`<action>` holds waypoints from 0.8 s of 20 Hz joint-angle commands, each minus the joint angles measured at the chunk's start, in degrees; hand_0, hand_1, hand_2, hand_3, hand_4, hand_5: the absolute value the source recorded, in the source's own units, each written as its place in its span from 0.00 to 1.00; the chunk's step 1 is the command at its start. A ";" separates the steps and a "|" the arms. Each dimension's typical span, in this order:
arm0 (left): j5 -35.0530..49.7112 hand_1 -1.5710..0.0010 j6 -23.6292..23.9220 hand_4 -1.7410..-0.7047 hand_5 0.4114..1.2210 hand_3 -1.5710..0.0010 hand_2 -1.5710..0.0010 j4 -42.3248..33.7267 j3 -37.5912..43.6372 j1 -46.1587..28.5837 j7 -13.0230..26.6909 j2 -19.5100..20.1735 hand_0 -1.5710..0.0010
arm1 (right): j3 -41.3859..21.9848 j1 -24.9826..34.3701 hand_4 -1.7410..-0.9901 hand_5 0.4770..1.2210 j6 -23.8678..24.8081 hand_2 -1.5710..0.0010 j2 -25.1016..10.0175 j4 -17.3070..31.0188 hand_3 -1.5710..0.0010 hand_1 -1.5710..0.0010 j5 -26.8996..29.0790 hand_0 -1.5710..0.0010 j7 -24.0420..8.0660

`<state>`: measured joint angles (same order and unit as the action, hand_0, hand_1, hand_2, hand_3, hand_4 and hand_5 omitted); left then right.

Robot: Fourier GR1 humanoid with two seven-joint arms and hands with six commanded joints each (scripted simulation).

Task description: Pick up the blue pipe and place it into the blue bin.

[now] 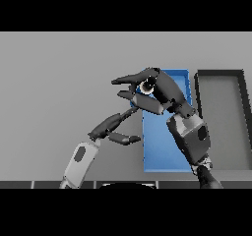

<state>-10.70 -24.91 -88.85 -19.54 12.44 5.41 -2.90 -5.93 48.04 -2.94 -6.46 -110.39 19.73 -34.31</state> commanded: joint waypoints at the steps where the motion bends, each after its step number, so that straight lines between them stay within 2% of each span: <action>1: 0.18 1.00 0.01 0.81 0.03 1.00 1.00 -0.13 0.26 0.57 1.01 -0.08 1.00 | 2.17 2.33 0.00 1.00 2.07 0.00 -1.59 -0.07 0.00 0.00 -0.74 0.00 -0.29; 3: -0.06 1.00 0.06 0.81 0.02 1.00 1.00 -0.49 0.12 0.20 1.17 0.20 1.00 | 4.96 4.66 0.00 1.00 5.83 0.00 -8.18 2.29 0.00 0.00 -1.04 0.00 -0.62; 7: -0.13 1.00 -0.07 0.82 0.00 1.00 1.00 -0.95 -0.16 -0.08 1.47 0.29 1.00 | 7.97 3.00 0.00 1.00 9.10 0.00 -15.32 6.17 0.00 0.00 0.26 0.00 -0.64; 10: -0.74 1.00 0.28 0.83 0.00 1.00 1.00 -0.52 0.44 0.53 0.26 1.31 1.00 | 11.02 -2.75 0.00 1.00 8.21 0.00 -19.65 6.44 0.00 0.00 -0.30 0.00 -0.64; 14: -1.44 1.00 0.63 0.84 0.01 1.00 1.00 0.13 -0.04 0.56 -0.25 1.15 1.00 | 13.19 -14.95 0.00 1.00 10.19 0.00 -20.44 3.30 0.00 0.00 1.98 0.00 -0.64; 16: -1.27 1.00 0.47 0.84 0.01 1.00 1.00 -0.30 -0.22 -0.06 -0.75 1.30 1.00 | 12.32 -20.17 0.00 1.00 11.88 0.00 -20.67 1.57 0.00 0.00 1.94 0.00 -0.64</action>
<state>-11.95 -24.43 -89.15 -19.74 12.35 4.55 -1.58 6.38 27.78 8.81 -27.12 -108.79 21.66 -34.94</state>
